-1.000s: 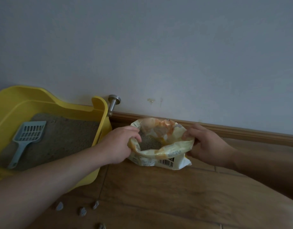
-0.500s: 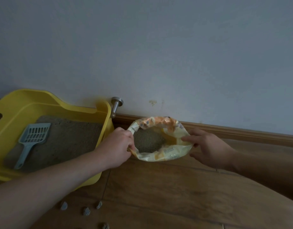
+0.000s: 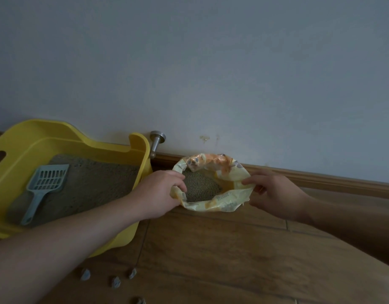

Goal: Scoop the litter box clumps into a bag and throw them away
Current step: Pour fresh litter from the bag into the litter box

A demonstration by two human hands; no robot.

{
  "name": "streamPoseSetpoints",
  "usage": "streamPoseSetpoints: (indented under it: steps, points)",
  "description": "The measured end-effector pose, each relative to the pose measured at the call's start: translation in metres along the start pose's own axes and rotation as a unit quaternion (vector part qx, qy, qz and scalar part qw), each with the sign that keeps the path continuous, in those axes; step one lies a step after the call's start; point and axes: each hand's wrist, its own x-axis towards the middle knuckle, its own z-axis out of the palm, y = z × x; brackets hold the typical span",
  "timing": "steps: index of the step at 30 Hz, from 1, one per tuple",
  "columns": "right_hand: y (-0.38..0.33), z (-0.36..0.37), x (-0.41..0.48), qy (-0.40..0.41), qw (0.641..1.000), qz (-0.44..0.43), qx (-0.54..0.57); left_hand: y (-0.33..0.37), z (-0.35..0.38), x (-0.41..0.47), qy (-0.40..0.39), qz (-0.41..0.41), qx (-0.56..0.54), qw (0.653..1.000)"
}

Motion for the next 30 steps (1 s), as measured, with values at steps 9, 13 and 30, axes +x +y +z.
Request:
streamPoseSetpoints:
  steps: [9, 13, 30]
  points:
    - [-0.021, -0.018, -0.005, 0.03, 1.0, -0.002, 0.001, 0.005, -0.022, -0.017, 0.037, 0.005, -0.031, 0.999]
    - [-0.044, -0.022, -0.006, 0.035, 0.999, -0.015, 0.004, 0.005, -0.034, -0.033, 0.056, 0.0, -0.035, 0.998]
    - [-0.201, -0.021, 0.061, 0.028, 0.993, -0.104, 0.042, -0.032, -0.124, -0.11, 0.074, -0.018, -0.001, 0.997]
